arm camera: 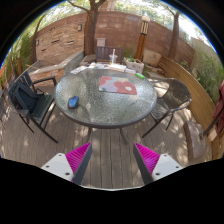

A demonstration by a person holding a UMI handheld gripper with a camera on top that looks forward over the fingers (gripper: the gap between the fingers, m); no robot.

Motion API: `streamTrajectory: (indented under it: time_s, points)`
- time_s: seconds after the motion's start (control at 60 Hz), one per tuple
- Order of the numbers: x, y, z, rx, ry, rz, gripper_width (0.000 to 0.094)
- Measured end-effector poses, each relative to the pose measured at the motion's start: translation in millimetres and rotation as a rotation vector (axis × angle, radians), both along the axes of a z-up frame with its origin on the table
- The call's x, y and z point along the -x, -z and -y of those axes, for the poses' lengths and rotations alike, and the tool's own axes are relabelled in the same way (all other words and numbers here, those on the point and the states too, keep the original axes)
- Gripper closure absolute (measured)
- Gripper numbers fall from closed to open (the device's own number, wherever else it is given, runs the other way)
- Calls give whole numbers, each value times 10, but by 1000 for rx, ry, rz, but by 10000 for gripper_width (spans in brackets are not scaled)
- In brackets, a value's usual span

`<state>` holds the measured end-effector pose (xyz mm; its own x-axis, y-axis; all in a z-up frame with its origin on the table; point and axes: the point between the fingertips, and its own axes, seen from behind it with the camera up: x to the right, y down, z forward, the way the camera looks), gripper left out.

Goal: Arrange mouse

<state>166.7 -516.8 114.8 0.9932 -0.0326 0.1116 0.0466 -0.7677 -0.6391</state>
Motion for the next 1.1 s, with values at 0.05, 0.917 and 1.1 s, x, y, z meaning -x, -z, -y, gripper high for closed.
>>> streamTrajectory:
  time_s: [0.05, 0.917, 1.1]
  points:
    - [277, 179, -138, -5, -16, -33, 88]
    - [1945, 1249, -2909, -113, -100, -75, 575]
    - [2150, 356, -3232, -246, -183, -139, 593]
